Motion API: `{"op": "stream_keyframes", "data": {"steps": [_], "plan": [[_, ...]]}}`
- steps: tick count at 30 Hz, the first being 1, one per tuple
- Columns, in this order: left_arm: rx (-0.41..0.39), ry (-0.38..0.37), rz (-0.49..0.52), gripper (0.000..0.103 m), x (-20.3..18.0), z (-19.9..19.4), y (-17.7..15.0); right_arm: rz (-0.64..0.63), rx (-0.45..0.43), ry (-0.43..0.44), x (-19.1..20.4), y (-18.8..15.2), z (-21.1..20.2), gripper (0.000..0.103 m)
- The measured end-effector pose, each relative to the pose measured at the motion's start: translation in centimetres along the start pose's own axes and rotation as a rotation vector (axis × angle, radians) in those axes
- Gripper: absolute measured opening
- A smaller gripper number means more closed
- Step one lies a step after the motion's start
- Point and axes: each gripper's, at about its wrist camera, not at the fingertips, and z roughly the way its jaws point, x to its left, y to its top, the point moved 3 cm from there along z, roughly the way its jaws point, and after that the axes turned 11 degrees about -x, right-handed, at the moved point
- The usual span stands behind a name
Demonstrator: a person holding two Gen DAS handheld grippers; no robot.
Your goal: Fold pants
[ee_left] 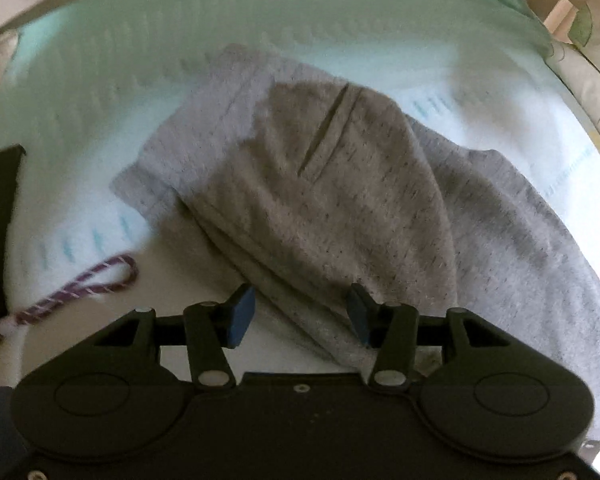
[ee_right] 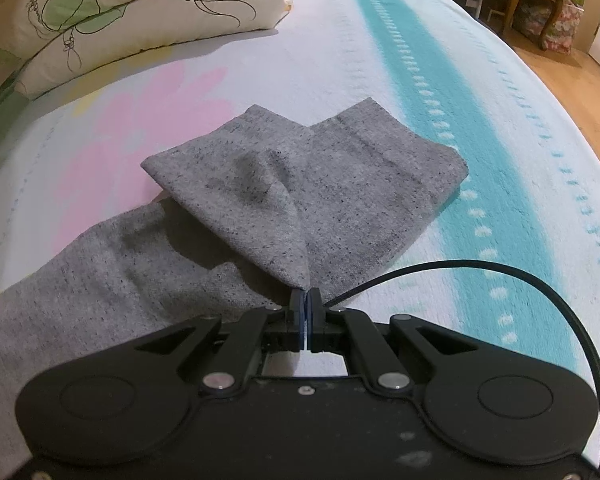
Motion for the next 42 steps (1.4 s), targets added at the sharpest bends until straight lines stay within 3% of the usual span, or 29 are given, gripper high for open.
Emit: {"op": "stream_keyframes", "data": {"steps": [13, 14, 15, 16, 18, 25, 28, 29, 31, 33, 35, 38, 42], "plan": [[-0.003, -0.058, -0.149, 0.056, 0.3, 1.3, 2.0, -0.024, 0.005, -0.009, 0.4, -0.2, 0.2, 0.001], [-0.002, -0.054, -0.152, 0.053, 0.2, 1.5, 2.2, -0.028, 0.005, -0.008, 0.5, -0.2, 0.1, 0.001], [-0.009, -0.045, -0.155, 0.026, 0.3, 1.6, 2.3, -0.031, 0.003, -0.009, 0.5, -0.2, 0.1, 0.001], [-0.028, -0.019, -0.16, 0.009, 0.4, 1.5, 2.3, -0.034, 0.001, -0.009, 0.5, -0.2, 0.0, 0.001], [-0.053, -0.014, -0.17, 0.005, 0.8, 0.7, 2.4, -0.036, -0.003, -0.008, 0.6, -0.1, -0.1, 0.001], [-0.149, 0.0, -0.099, 0.005, 2.2, -4.4, 2.1, -0.035, -0.019, 0.007, 0.1, 0.1, -1.3, 0.001], [-0.116, 0.035, -0.036, 0.007, 1.7, -2.8, 1.0, -0.052, -0.007, 0.005, 0.0, -0.3, -1.1, 0.001], [-0.088, 0.058, -0.012, 0.013, 1.7, -1.8, 0.6, -0.057, 0.007, -0.002, -0.1, -0.6, -0.6, 0.001], [-0.034, 0.092, 0.026, 0.015, 1.4, -0.5, -0.2, -0.078, 0.06, -0.012, 0.0, -1.3, 0.8, 0.003], [-0.098, 0.101, 0.033, 0.02, 1.2, -2.1, -0.5, -0.115, 0.129, -0.012, 0.2, -2.0, 1.7, 0.006], [-0.201, 0.109, 0.113, 0.019, -0.2, -4.5, -0.8, -0.121, 0.123, -0.005, -0.3, -2.2, 1.1, 0.008], [-0.275, 0.037, 0.237, 0.039, -3.3, -6.6, -1.3, -0.135, 0.118, -0.05, -2.1, -1.7, -0.2, 0.013], [-0.264, -0.083, 0.347, 0.042, -7.8, -6.9, -1.8, -0.127, 0.107, -0.11, -5.9, -0.8, -2.8, 0.014]]}}
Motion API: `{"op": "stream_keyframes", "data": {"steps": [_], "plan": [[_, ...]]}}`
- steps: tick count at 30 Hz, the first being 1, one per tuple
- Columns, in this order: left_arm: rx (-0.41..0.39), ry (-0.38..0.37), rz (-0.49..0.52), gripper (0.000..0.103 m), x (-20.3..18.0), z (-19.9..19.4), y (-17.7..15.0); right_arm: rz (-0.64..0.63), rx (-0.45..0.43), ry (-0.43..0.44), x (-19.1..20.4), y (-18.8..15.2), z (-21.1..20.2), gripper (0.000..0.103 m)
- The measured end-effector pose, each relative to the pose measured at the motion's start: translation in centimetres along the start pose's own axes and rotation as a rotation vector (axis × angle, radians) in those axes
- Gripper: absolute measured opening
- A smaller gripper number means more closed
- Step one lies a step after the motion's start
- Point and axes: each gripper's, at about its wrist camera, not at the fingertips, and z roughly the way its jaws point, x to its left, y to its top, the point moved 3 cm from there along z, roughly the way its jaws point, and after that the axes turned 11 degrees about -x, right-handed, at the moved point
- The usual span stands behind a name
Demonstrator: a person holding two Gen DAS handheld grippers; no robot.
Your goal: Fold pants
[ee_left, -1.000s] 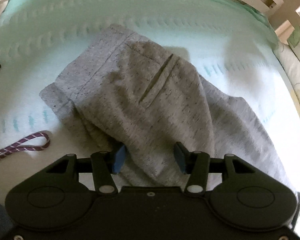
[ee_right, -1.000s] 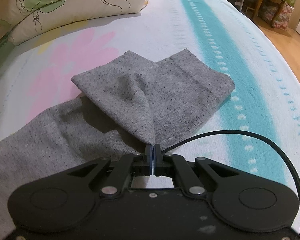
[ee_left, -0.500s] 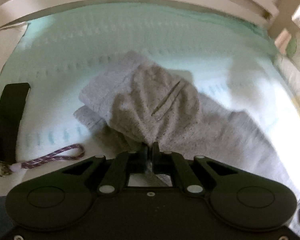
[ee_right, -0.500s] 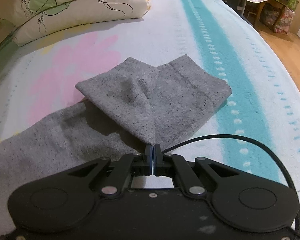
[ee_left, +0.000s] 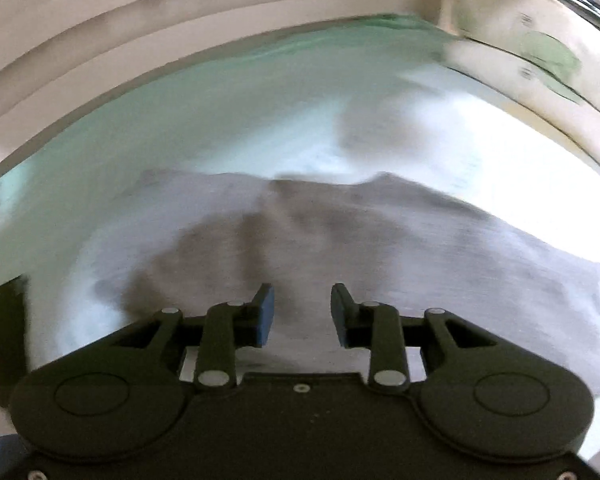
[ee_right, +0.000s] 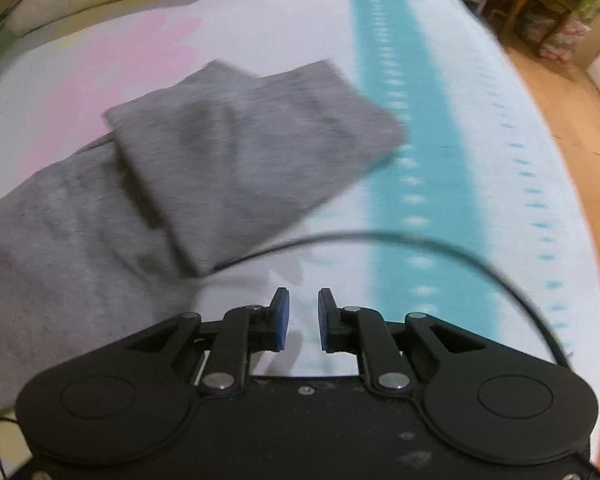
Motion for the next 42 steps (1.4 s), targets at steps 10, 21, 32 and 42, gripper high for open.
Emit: {"op": "stream_keyframes", "data": {"steps": [10, 21, 32, 42], "plan": [[0.0, -0.139, 0.184, 0.042, -8.1, 1.5, -0.5, 0.139, -0.133, 0.003, -4.6, 0.4, -4.2, 0.033], [0.064, -0.21, 0.262, 0.042, -13.5, 6.2, -1.6, -0.252, -0.512, 0.162, 10.5, 2.3, -0.3, 0.036], [0.102, -0.139, 0.283, 0.046, -15.0, 11.5, -0.7, -0.501, -0.494, 0.163, 16.1, 3.9, 3.9, 0.036], [0.073, -0.104, 0.381, 0.046, -16.0, 11.0, -1.6, -0.346, -0.507, 0.095, 11.6, 4.8, 4.6, 0.0]]}}
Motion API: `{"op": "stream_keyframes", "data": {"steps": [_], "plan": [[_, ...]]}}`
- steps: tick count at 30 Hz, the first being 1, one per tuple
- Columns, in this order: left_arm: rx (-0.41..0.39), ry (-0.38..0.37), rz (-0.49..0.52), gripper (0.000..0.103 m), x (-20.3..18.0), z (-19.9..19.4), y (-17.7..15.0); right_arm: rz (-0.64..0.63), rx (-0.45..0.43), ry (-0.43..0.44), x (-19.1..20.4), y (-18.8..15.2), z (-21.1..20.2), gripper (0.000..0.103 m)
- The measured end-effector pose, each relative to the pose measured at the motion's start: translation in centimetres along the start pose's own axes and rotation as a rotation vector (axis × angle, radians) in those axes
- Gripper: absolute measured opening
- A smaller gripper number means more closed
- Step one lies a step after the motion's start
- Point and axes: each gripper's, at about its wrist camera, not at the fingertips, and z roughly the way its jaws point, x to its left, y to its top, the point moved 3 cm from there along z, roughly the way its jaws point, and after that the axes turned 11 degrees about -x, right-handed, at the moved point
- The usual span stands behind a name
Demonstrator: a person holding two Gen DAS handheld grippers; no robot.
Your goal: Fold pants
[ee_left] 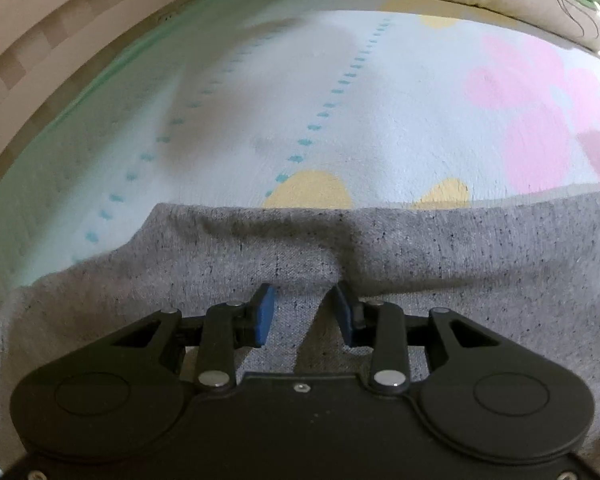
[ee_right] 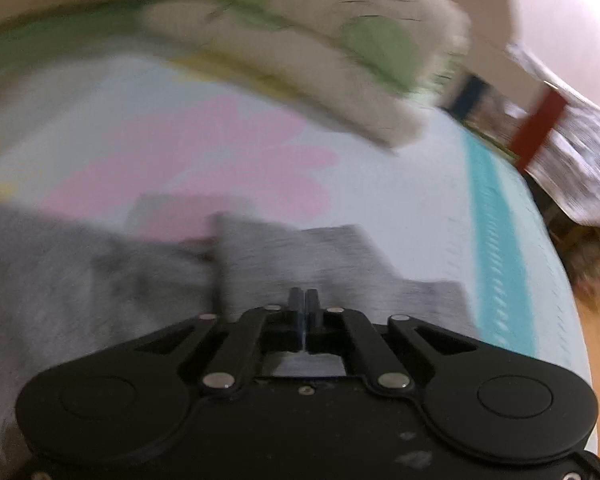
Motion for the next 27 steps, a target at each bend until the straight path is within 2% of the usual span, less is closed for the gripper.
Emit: {"op": "stream_keyframes", "data": {"steps": [4, 6, 8, 11, 14, 19, 23, 25, 27], "plan": [[0.007, -0.012, -0.015, 0.046, 0.3, 0.4, 0.2, 0.179, 0.026, -0.173, -6.3, -0.6, -0.4, 0.001], [0.0, -0.008, -0.009, 0.046, 0.2, 0.4, 0.2, 0.17, 0.018, -0.167, -7.5, -1.0, -0.9, 0.006], [-0.008, -0.004, -0.005, 0.046, 0.1, 0.6, 0.0, 0.093, -0.013, -0.143, -6.6, -1.0, -1.7, 0.01], [-0.021, 0.004, 0.008, 0.046, -0.1, 0.6, -0.1, -0.046, -0.077, -0.083, -3.3, -1.1, -2.7, 0.033], [-0.013, -0.004, 0.003, 0.046, 0.1, 0.6, 0.0, -0.174, -0.129, -0.015, 1.3, -1.2, -3.6, 0.034], [0.022, -0.034, -0.044, 0.046, 0.8, 1.1, 0.2, -0.355, -0.139, 0.106, 7.5, -1.9, -4.4, 0.033], [0.027, -0.04, -0.042, 0.046, 0.7, 1.3, 0.2, -0.444, -0.056, 0.067, 9.2, -2.8, -2.8, 0.033], [0.028, -0.041, -0.042, 0.046, 0.7, 1.4, 0.1, -0.44, -0.021, 0.019, 8.2, -2.9, -1.7, 0.031], [0.029, -0.044, -0.045, 0.046, 0.7, 1.5, 0.1, -0.371, 0.005, -0.038, 5.7, -2.4, -0.8, 0.03]]}}
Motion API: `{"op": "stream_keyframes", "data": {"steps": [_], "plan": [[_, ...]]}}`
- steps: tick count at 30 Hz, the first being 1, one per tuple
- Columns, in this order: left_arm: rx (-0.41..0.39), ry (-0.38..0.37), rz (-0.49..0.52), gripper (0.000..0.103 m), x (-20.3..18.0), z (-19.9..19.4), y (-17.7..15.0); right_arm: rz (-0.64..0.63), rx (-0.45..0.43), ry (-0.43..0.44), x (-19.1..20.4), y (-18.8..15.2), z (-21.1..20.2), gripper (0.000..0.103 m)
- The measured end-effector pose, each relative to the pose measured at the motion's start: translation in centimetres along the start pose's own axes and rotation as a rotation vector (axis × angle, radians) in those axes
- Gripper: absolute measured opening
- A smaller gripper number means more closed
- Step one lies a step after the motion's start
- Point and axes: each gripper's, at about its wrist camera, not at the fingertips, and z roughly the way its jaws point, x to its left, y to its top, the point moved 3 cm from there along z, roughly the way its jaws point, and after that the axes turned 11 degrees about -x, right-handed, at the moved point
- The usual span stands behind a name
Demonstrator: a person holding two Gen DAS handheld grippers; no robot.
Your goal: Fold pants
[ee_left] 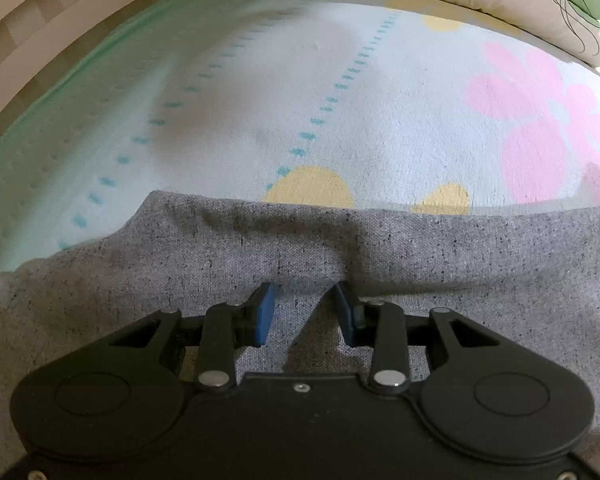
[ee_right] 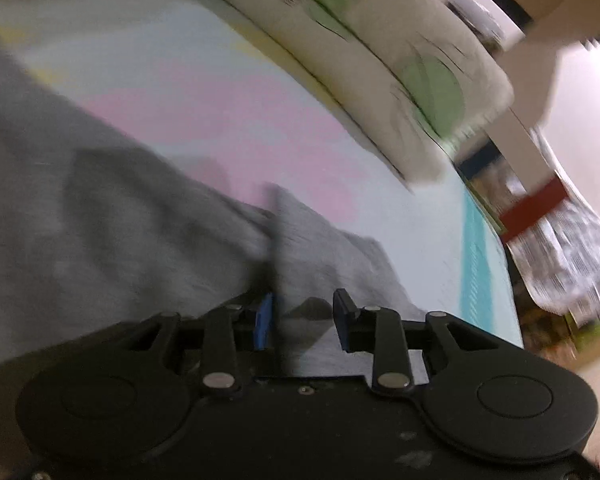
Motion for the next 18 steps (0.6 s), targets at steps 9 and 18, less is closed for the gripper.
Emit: {"op": "stream_keyframes", "data": {"steps": [9, 18], "plan": [[0.01, -0.03, -0.029, 0.046, 0.4, 0.0, 0.2, 0.341, 0.185, -0.173, -10.6, -4.9, 2.6, 0.03], [0.003, -0.105, -0.054, 0.039, -0.5, -2.0, 1.1, 0.642, 0.212, -0.147, -15.5, -7.7, 2.8, 0.033]]}}
